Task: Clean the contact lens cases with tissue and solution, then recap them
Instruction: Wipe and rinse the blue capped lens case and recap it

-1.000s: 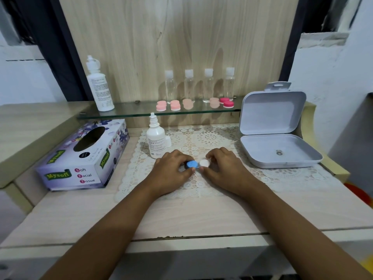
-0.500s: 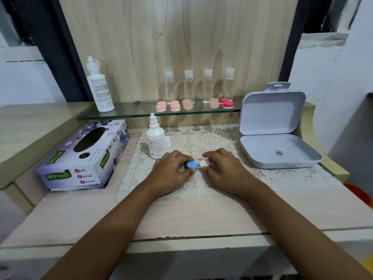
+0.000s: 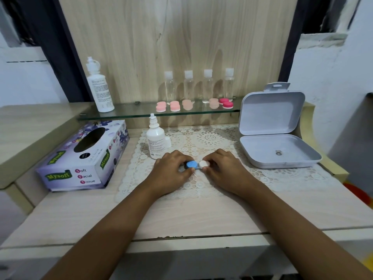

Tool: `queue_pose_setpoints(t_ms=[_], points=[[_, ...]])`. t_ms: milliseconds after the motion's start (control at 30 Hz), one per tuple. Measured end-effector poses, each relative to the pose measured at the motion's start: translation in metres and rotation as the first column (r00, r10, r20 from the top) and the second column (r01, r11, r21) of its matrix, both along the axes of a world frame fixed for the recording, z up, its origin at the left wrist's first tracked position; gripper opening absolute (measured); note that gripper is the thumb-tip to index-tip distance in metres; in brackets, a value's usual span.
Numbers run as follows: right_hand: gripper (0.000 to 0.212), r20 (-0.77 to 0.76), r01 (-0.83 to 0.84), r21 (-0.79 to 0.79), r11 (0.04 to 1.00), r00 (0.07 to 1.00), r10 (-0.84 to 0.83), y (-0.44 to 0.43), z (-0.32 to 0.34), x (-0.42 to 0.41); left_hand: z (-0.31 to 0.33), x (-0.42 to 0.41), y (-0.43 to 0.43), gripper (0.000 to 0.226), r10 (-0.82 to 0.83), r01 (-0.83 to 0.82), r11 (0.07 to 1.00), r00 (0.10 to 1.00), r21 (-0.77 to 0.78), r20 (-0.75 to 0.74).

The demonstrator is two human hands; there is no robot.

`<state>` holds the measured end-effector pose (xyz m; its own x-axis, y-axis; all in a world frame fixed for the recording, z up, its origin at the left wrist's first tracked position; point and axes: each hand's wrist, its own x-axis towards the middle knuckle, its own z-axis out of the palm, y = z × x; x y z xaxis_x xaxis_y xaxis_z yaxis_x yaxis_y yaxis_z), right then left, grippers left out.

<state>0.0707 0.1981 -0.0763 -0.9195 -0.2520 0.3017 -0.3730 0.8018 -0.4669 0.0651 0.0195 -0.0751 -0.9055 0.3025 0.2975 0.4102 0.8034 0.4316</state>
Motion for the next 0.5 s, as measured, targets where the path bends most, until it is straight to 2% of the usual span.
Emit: queue_pose_setpoints(t_ms=[200, 300, 400, 500], points=[[0.026, 0.023, 0.02, -0.072, 0.997, 1.0, -0.019, 0.002, 0.006, 0.0, -0.003, 0.001, -0.001, 0.044, -0.011, 0.011, 1.0, 1.0, -0.016, -0.027], [0.026, 0.025, 0.061, -0.167, 0.984, 0.998, -0.058, 0.004, 0.008, -0.002, -0.002, 0.002, -0.002, 0.056, -0.005, 0.005, 1.0, 1.0, 0.021, 0.026], [0.025, 0.028, 0.113, -0.269, 0.956, 0.994, -0.11, 0.003, 0.011, -0.002, -0.003, 0.0, -0.001, 0.051, -0.028, 0.03, 0.998, 0.999, -0.054, 0.04], [0.026, 0.025, 0.123, -0.3, 0.946, 0.992, -0.121, 0.001, 0.017, -0.003, -0.003, -0.001, -0.001, 0.049, -0.02, 0.025, 0.995, 0.999, -0.101, 0.051]])
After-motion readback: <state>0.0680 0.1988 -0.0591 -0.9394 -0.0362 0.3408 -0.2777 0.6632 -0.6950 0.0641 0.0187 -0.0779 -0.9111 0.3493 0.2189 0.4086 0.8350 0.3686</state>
